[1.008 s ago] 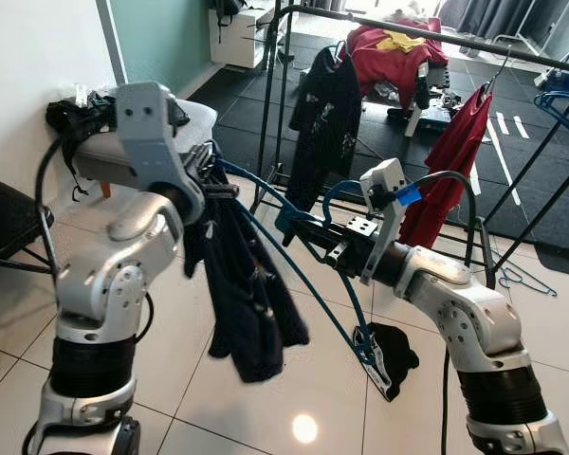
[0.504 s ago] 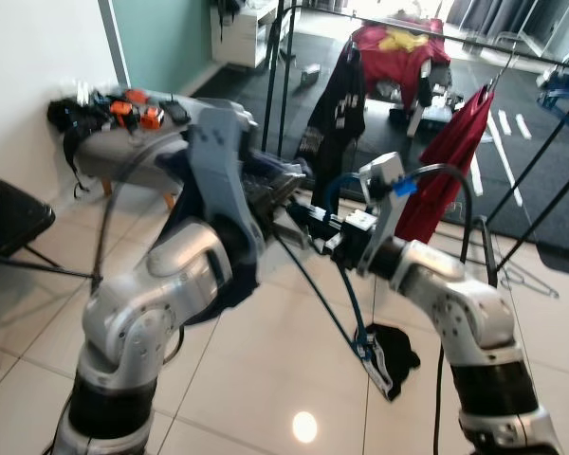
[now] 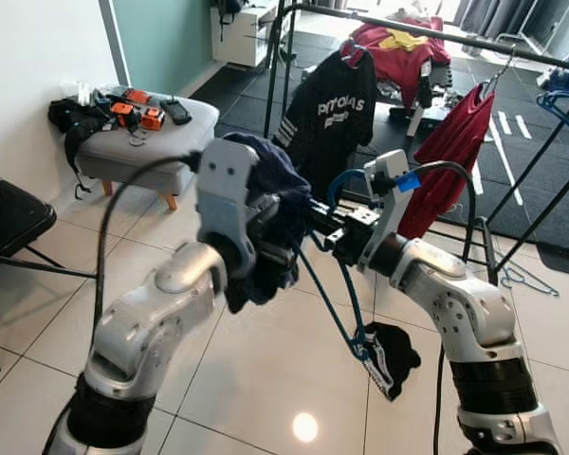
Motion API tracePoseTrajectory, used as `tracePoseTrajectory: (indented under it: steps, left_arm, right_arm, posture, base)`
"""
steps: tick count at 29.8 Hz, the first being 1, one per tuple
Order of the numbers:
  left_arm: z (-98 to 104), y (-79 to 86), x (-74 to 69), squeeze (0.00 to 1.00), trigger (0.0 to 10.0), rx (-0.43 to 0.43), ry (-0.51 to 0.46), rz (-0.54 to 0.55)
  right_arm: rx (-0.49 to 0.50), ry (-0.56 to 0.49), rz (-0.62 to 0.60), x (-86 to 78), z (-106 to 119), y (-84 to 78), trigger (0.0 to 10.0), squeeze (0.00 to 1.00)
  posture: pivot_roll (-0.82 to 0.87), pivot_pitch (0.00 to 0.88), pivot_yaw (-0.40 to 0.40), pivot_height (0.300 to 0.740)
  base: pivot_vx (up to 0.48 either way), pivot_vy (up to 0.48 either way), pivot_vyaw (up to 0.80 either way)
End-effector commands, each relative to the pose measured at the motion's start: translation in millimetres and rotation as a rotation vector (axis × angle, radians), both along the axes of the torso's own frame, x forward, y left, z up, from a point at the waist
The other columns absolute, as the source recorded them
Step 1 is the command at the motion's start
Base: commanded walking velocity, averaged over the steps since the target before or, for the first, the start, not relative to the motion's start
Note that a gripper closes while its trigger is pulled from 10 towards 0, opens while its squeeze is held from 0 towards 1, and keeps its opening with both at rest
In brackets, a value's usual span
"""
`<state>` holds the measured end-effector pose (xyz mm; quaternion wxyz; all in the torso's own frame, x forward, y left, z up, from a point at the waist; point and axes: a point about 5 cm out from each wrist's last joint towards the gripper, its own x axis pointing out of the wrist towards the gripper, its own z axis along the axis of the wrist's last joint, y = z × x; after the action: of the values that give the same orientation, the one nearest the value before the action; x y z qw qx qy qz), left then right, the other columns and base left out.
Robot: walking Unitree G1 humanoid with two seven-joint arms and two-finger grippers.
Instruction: Hang hanger
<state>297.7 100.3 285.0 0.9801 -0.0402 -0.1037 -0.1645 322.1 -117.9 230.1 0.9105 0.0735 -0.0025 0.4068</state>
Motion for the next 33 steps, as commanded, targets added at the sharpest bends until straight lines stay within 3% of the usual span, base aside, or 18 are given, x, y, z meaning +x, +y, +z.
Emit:
tracePoseTrajectory:
  steps: [1, 5, 8, 17, 18, 19, 20, 22, 23, 27, 29, 33]
  left_arm:
    - [6, 5.6, 1.2, 0.0, 10.0, -0.033, -0.033, 0.058]
    - [11, 5.1, 0.8, 0.0, 10.0, -0.052, -0.046, 0.055]
    - [17, -11.8, -7.2, 0.0, 10.0, -0.079, -0.071, -0.02]
    - [16, -32.9, -10.0, 0.0, 10.0, -0.094, -0.065, -0.102]
    - [14, -45.0, -15.0, 0.0, 10.0, -0.073, -0.058, -0.186]
    - [14, -45.0, -15.0, 0.0, 10.0, -0.073, -0.058, -0.186]
    - [9, -58.5, -22.0, 0.0, 10.0, -0.026, -0.045, -0.281]
    - [9, -58.5, -22.0, 0.0, 10.0, -0.026, -0.045, -0.281]
    - [1, -70.7, -29.1, 0.0, 10.0, 0.019, -0.013, -0.372]
    - [1, -70.7, -29.1, 0.0, 10.0, 0.019, -0.013, -0.372]
    - [-19, -89.6, -44.4, 0.0, 10.0, 0.108, 0.058, -0.526]
    - [-29, -95.9, -50.2, 0.0, 10.0, 0.132, 0.105, -0.571]
  right_arm:
    - [0.012, -0.028, 0.022, -1.9, 7, 4.0, 10.0, 0.0]
    - [0.013, -0.027, 0.021, -1.6, 7, 4.5, 10.0, 0.0]
    - [0.021, -0.023, 0.008, 0.6, 7, 5.3, 10.0, 0.0]
    - [0.029, -0.02, 0.012, 0.1, 7, 9.0, 10.0, 0.0]
    - [0.03, -0.02, 0.012, 0.1, 7, 9.2, 10.0, 0.0]
    - [0.03, -0.02, 0.012, 0.1, 7, 9.2, 10.0, 0.0]
    - [0.032, -0.021, 0.009, 0.1, 7, 9.2, 10.0, 0.0]
    - [0.032, -0.021, 0.009, 0.1, 7, 9.2, 10.0, 0.0]
    - [0.036, -0.023, 0.006, 0.2, 7, 9.0, 10.0, 0.0]
    - [0.036, -0.023, 0.006, 0.2, 7, 9.0, 10.0, 0.0]
    - [0.047, -0.028, 0.0, 0.5, 9, 8.5, 10.0, 0.0]
    - [0.053, -0.03, -0.001, 0.9, 9, 8.1, 10.0, 0.0]
  posture:
    - [-0.02, 0.138, -0.055, 0.74]
    - [-0.02, 0.14, -0.055, 0.74]
    - [-0.02, 0.144, -0.055, 0.74]
    - [-0.02, 0.146, -0.054, 0.74]
    - [-0.02, 0.146, -0.054, 0.74]
    - [-0.02, 0.146, -0.054, 0.74]
    - [-0.01, 0.138, -0.05, 0.74]
    - [-0.01, 0.138, -0.05, 0.74]
    - [-0.01, 0.138, -0.05, 0.74]
    - [-0.01, 0.138, -0.05, 0.74]
    - [-0.02, 0.135, -0.046, 0.74]
    - [-0.02, 0.129, -0.047, 0.74]
  base:
    - [0.0, 0.0, 0.0]
    - [0.0, 0.0, 0.0]
    - [0.0, 0.0, 0.0]
    - [0.0, 0.0, 0.0]
    - [0.0, 0.0, 0.0]
    - [0.0, 0.0, 0.0]
    - [0.0, 0.0, 0.0]
    - [0.0, 0.0, 0.0]
    - [0.0, 0.0, 0.0]
    - [0.0, 0.0, 0.0]
    - [0.0, 0.0, 0.0]
    - [0.0, 0.0, 0.0]
